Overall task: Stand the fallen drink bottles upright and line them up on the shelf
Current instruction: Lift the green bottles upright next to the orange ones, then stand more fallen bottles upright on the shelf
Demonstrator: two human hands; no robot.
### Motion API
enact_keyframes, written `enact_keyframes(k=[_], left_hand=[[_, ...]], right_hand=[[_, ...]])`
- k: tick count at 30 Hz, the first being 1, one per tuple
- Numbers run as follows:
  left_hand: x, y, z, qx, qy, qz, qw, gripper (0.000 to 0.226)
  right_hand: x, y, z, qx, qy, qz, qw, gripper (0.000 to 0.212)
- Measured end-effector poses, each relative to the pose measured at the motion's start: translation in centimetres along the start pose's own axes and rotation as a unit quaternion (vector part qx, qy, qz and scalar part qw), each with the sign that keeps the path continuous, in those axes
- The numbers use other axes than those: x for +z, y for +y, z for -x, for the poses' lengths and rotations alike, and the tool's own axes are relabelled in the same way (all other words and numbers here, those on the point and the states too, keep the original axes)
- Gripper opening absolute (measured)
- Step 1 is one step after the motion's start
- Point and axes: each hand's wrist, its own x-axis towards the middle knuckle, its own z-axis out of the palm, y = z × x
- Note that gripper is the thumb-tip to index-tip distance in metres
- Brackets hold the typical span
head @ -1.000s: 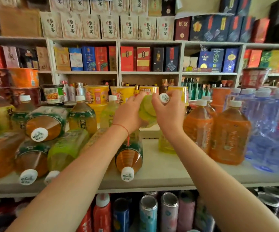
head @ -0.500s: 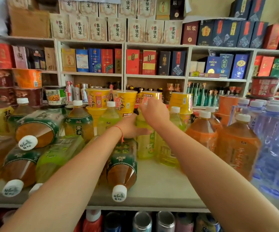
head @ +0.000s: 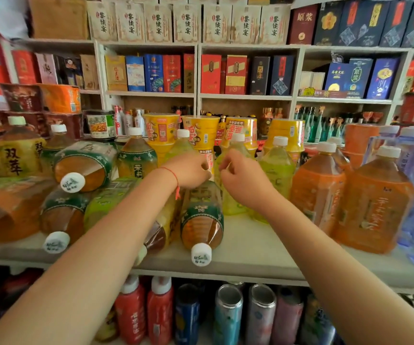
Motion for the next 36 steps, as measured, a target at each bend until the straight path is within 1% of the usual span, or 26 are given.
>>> enact_keyframes(k=[2,3,5,7,8,9,10,12,13,16,19,20,22,23,24,27,29,30,32,34,36], left_hand=[[-0.2,-0.6,1.9,0.001,-0.019,-0.01,1.0,0.035],[-0.3,-0.9,3.0,0.004,-0.022,-0.012,1.0,0.038],[-0.3,-1.4,5.1,0.015,-0.001,-0.007,1.0,0.037],[-0.3,-1.9,7.2,0.032,0.014,0.015,0.999,0.032],[-0.3,-2.1,8.3,0.04,0.005,0.032,0.999,0.033],[-0.2,-2.3,9.3,0.047,-0.017,0.04,0.998,0.041],[0.0,-2.5,10.2,0.056,-0.045,0.028,0.997,0.056],[0.8,-2.7,11.7,0.072,-0.085,-0.031,0.993,0.093],[1.2,-2.6,12.2,0.072,-0.085,-0.045,0.993,0.104],[2.0,-2.1,12.8,0.065,-0.056,0.004,0.996,0.115],[2.5,-1.8,13.0,0.086,-0.025,0.093,0.992,0.117],[2.5,-1.6,13.0,0.094,-0.01,0.14,0.986,0.116],[2.7,-1.1,12.9,0.109,0.026,0.214,0.97,0.111],[2.8,-0.7,12.8,0.119,0.046,0.23,0.965,0.108],[3.0,-0.3,12.6,0.127,0.064,0.239,0.961,0.104],[3.4,1.3,12.0,0.145,0.102,0.25,0.952,0.096],[3.6,2.3,11.4,0.153,0.125,0.222,0.955,0.091],[3.7,2.8,11.1,0.153,0.141,0.206,0.956,0.088],[4.0,3.6,10.5,0.144,0.171,0.195,0.955,0.084],[4.3,4.4,9.9,0.133,0.184,0.213,0.95,0.081],[4.8,5.0,9.2,0.124,0.19,0.232,0.946,0.079]], right_hand=[[0.9,-0.7,1.7,-0.007,-0.104,0.038,0.994,0.022],[1.1,-0.9,2.3,-0.018,-0.139,0.073,0.987,0.033],[0.8,-0.7,3.3,-0.029,-0.188,0.116,0.975,0.06],[-0.1,0.3,4.2,-0.021,-0.257,0.105,0.961,0.084],[-0.3,0.8,4.8,-0.012,-0.292,0.084,0.953,0.094],[-0.3,1.1,5.5,-0.003,-0.315,0.053,0.947,0.105],[0.0,1.3,6.2,0.003,-0.321,0.016,0.947,0.114],[1.3,1.2,7.3,0.012,-0.284,-0.046,0.958,0.126],[1.9,1.1,7.7,0.017,-0.255,-0.065,0.964,0.128],[3.0,1.0,8.5,0.021,-0.184,-0.091,0.979,0.129],[2.7,1.3,8.8,0.024,-0.114,-0.131,0.985,0.116],[2.4,1.4,8.7,0.04,-0.085,-0.175,0.98,0.109],[1.8,1.6,8.4,0.085,-0.03,-0.283,0.955,0.095],[1.4,1.6,8.2,0.099,-0.005,-0.311,0.945,0.087],[1.2,1.7,8.2,0.105,0.015,-0.316,0.943,0.079],[0.9,1.8,8.4,0.12,0.069,-0.307,0.942,0.062],[0.5,1.9,8.6,0.127,0.107,-0.302,0.939,0.053],[0.1,1.9,8.5,0.129,0.119,-0.288,0.942,0.053],[-1.1,1.8,8.4,0.127,0.132,-0.228,0.956,0.059],[-2.3,1.8,8.3,0.117,0.138,-0.155,0.971,0.063],[-3.2,2.2,8.0,0.115,0.142,-0.107,0.977,0.064]])
